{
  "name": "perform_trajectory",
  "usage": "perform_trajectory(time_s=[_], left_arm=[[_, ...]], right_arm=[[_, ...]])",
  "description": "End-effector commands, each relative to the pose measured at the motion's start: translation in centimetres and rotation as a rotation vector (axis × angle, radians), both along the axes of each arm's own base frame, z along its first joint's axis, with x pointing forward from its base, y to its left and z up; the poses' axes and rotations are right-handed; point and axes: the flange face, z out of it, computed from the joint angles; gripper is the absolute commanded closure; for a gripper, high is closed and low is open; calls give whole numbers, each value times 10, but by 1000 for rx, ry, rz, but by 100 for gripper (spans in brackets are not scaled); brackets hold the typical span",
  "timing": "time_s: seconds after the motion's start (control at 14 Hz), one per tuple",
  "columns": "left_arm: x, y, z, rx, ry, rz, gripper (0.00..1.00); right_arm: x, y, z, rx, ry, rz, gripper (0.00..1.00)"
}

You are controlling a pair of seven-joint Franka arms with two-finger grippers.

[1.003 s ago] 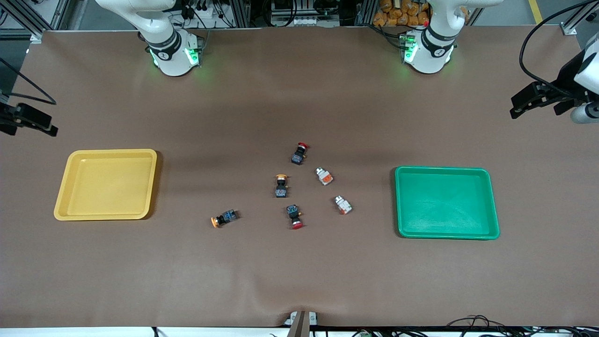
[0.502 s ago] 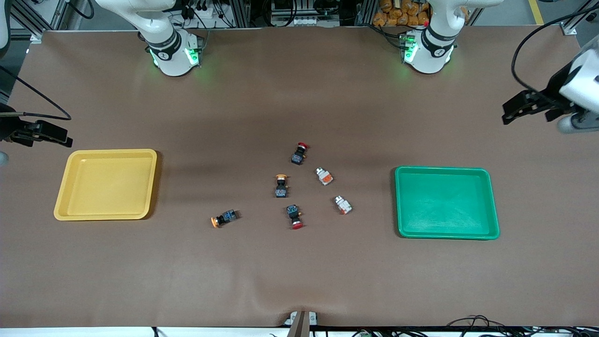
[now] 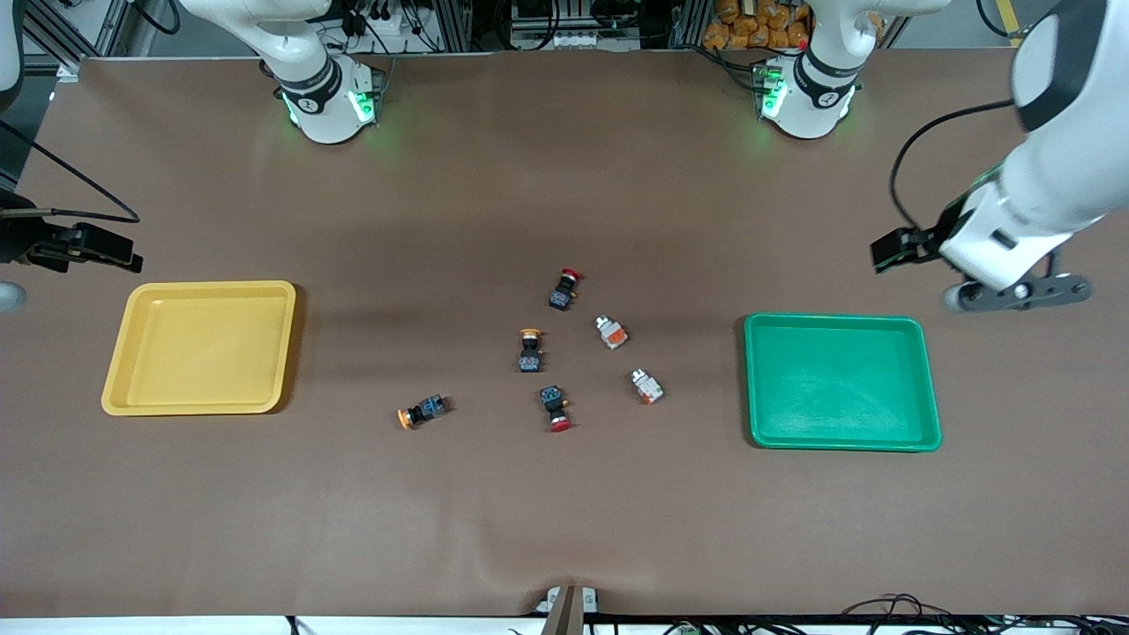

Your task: Place green and yellow buttons in trays

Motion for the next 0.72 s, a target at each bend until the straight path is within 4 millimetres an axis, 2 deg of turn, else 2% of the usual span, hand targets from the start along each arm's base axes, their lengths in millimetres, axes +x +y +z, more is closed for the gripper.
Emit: perform_trajectory(time_s=[0.0,0.29,0.65], left_arm=[[9,-37,-19,8,-14,93,0],[23,-75,-67,13,-14,126,0],[38,-100,-112,12,-33,206,0]], right_arm=[[-1,2,5,14,0,0,0],[8,3,-11,20,15,-5,0],[26,23,-30,37,-7,-111,0]])
